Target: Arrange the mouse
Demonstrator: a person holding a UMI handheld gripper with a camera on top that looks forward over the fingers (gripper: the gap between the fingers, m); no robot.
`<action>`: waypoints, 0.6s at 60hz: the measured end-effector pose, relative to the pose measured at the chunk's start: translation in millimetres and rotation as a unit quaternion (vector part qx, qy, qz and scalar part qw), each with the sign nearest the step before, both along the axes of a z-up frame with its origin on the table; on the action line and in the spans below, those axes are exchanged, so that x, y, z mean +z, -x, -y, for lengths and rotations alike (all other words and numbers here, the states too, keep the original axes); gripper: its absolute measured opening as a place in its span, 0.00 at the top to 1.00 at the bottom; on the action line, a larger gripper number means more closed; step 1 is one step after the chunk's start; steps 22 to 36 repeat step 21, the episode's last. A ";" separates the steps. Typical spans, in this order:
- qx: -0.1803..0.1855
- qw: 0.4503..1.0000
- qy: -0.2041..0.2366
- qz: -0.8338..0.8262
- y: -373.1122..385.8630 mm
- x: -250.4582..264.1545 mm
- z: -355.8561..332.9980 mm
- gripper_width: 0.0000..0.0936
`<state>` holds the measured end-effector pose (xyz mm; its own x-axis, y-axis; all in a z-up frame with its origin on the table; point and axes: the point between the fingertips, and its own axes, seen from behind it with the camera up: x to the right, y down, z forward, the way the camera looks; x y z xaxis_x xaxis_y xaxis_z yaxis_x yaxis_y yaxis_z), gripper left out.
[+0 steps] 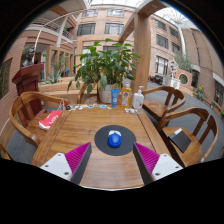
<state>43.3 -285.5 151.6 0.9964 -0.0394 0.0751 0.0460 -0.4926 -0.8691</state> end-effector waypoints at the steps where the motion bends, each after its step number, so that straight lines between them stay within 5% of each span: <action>1: 0.000 1.000 0.000 0.000 -0.1 0.6 2.3 0.09; 36: 0.013 1.000 0.003 0.002 8.9 -4.5 17.8 0.09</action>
